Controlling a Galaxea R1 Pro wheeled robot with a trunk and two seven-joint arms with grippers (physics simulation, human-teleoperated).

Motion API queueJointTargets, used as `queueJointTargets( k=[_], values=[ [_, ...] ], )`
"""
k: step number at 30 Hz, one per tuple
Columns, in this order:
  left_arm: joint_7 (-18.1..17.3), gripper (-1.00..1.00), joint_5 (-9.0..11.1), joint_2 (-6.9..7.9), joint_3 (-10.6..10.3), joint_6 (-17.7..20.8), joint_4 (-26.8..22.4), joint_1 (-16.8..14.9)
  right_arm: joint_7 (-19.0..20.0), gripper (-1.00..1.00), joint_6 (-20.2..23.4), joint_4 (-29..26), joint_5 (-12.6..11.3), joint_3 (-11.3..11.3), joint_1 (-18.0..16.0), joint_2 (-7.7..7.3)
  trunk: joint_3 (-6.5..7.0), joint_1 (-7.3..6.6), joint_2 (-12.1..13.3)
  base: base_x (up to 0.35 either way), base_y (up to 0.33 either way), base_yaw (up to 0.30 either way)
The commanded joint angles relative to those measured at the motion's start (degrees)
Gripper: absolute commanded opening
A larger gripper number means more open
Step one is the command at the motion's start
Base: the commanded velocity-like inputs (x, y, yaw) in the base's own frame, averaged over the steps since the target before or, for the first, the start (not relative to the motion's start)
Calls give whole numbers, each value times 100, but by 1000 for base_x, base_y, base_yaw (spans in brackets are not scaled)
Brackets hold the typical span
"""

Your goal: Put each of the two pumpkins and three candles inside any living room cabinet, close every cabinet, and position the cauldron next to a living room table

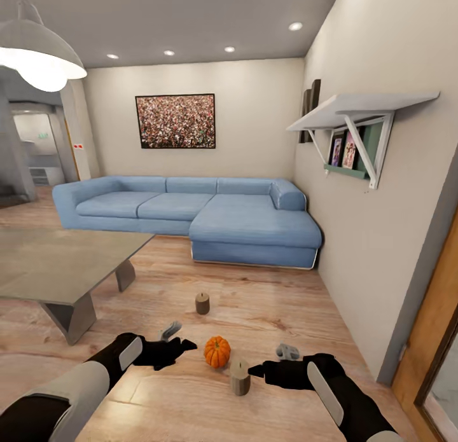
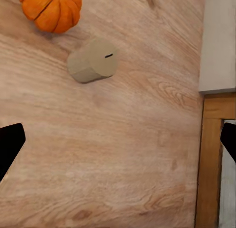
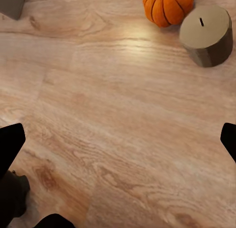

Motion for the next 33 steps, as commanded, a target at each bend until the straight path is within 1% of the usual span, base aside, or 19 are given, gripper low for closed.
queueJointTargets(
  k=[1, 2, 5, 19, 25, 33],
  values=[
    [-4, 100, 42, 3, -50, -56, 6, -3, 21, 100, 16, -4, 19, 12, -3, -5, -6, -1, -3, 0, 0, 291],
    [-1, 100, 42, 2, -52, -152, 40, -2, 21, 100, 15, -4, 21, 11, -3, -5, -8, -1, -3, 0, 0, 280],
    [3, 100, 39, 3, -53, -236, 152, -2, 21, 100, 25, -2, 21, 13, -3, -5, -21, -1, -3, 0, 0, 233],
    [11, 100, 33, 1, -53, -283, 210, -2, 12, 100, 18, -1, 23, 17, -3, -5, -123, -1, -3, 0, 0, 182],
    [14, 100, 33, 1, -53, -477, 221, -2, 12, 100, 16, -1, 22, 17, -3, -5, -168, -1, -3, 0, 0, 175],
    [108, 100, 33, 1, -53, -552, 367, -2, 12, 100, 10, -1, 22, 17, -3, -6, -219, -1, -3, 0, 0, 146]
  ],
)
